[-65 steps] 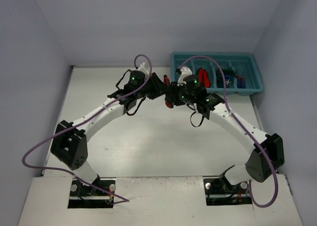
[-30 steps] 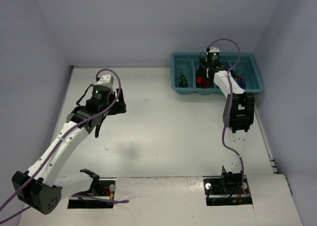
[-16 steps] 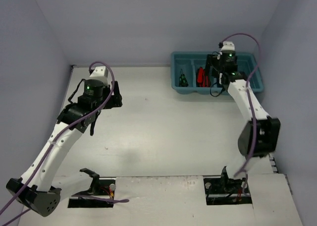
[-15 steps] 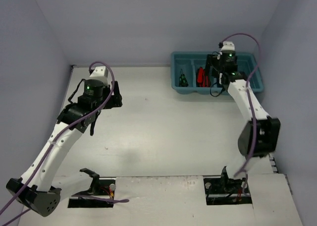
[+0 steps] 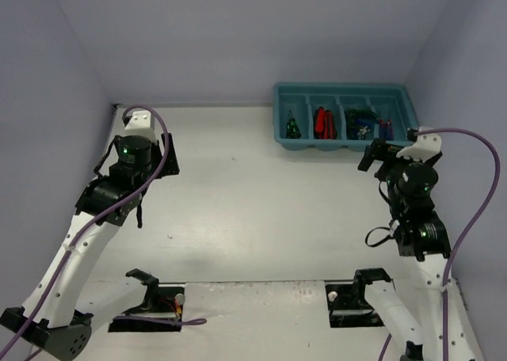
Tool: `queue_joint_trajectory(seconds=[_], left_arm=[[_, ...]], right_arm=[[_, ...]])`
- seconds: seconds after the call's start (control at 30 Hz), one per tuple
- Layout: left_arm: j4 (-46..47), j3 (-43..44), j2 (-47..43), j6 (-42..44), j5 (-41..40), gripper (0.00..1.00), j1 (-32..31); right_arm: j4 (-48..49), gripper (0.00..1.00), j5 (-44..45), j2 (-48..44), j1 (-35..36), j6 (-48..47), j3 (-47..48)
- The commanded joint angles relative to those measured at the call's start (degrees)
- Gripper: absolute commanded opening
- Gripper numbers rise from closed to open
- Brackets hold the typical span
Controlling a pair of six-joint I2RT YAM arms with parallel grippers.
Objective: Sort the tools into containers
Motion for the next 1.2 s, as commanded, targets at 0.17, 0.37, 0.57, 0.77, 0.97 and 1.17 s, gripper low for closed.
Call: queue_joint_trajectory(seconds=[0.17, 0.37, 0.57, 0.77, 0.97, 1.17], left_arm=[[1.0, -6.6, -6.3, -1.4, -4.9, 0.71, 0.4], [1.2, -9.3, -8.3, -0.9, -4.3, 0.71, 0.4], [1.1, -10.9, -8.5, -2.6, -4.2, 0.72, 0.4], [1.3, -10.8, -7.7, -2.7, -5.5, 0.72, 0.4], [2.0, -11.0, -7.2, -3.9, -3.9, 0.72, 0.4], [2.1, -11.1, -6.6, -4.6, -3.2, 0.72, 0.4]], right_arm=[[-5.8, 1.00, 1.6, -15.0, 0.6, 5.0, -7.5], [-5.8, 1.00, 4.9, -15.3, 2.2, 5.4, -9.1], [-5.8, 1.00, 9.8, -13.9, 5.6, 6.8, -8.9], [-6.0, 1.00, 10.9, -14.1, 7.5, 7.6, -9.0], [-6.0, 1.00, 11.6, -13.9, 9.0, 7.7, -8.7], [-6.0, 1.00, 11.0, -13.4, 9.5, 7.2, -7.8]])
